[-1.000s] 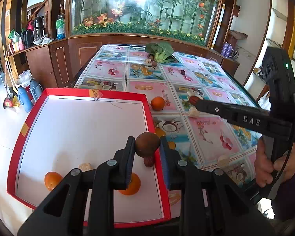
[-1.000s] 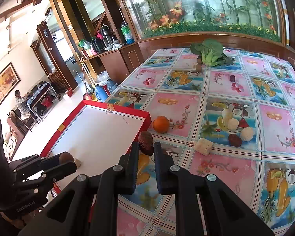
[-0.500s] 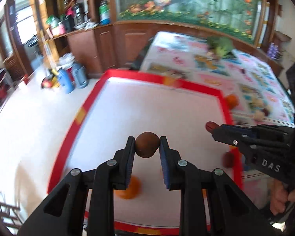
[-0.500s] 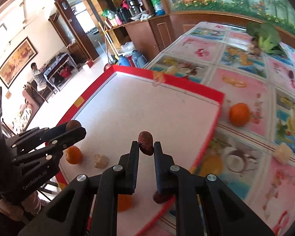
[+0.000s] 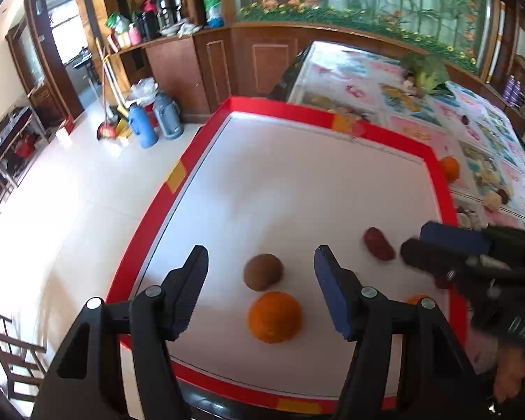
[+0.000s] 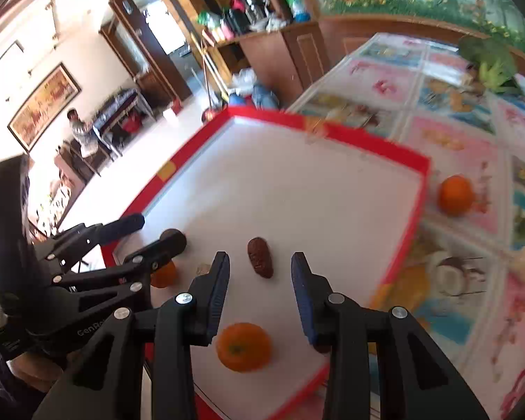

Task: Organize fruits
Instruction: 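Carry the brown fruit and date into the white tray and open both tools, then move the left tool toward a beige cube while the right tool approaches another beige cube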

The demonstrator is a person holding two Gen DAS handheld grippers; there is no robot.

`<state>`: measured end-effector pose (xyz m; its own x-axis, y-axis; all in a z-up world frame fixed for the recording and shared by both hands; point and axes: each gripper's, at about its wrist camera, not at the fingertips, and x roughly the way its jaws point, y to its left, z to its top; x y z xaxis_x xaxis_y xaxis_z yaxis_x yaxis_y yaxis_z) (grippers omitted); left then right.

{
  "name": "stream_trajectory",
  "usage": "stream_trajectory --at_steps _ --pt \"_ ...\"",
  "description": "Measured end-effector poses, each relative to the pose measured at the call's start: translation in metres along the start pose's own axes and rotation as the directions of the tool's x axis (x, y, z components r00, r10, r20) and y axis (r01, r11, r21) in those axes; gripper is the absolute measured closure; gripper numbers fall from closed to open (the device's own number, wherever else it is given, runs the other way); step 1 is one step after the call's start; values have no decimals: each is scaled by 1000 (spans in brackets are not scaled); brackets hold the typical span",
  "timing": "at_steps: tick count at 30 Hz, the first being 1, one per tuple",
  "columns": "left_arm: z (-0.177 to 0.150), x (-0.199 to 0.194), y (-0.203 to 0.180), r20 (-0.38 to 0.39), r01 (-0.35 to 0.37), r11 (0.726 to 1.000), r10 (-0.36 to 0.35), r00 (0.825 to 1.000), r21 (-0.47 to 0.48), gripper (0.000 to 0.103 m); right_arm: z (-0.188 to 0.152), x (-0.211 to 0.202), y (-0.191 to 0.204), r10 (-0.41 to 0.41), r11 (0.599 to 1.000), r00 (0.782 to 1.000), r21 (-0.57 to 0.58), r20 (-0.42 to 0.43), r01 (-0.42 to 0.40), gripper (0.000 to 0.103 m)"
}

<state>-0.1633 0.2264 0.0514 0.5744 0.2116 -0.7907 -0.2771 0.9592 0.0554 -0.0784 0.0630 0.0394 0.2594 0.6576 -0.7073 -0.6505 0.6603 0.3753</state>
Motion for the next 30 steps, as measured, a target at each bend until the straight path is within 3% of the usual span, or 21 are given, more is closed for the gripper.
stream_trajectory --at_steps 5,9,12,17,22,27,30 --pt "-3 -27 -38 46 107 990 -112 993 96 38 -13 -69 -58 -76 994 985 91 154 63 53" --pt "-10 -52 -81 70 201 955 -221 973 218 38 -32 -108 -106 -167 973 967 190 191 130 52" --pt "-16 -68 -113 71 258 918 -292 954 301 38 -55 -134 -142 -222 947 955 277 199 162 52" --pt "-38 -77 -170 -3 349 838 -383 924 419 36 -82 -156 -176 -263 912 946 369 192 178 52" --pt "-51 -69 -214 -86 406 789 -416 905 461 36 -104 -172 -200 -253 893 945 424 206 147 52" --pt "-52 -52 -235 -125 406 796 -394 911 448 36 -115 -176 -213 -210 891 946 446 246 82 52" --pt "-55 -48 -247 -139 408 785 -390 910 466 36 -117 -174 -219 -183 889 952 455 246 54 52"
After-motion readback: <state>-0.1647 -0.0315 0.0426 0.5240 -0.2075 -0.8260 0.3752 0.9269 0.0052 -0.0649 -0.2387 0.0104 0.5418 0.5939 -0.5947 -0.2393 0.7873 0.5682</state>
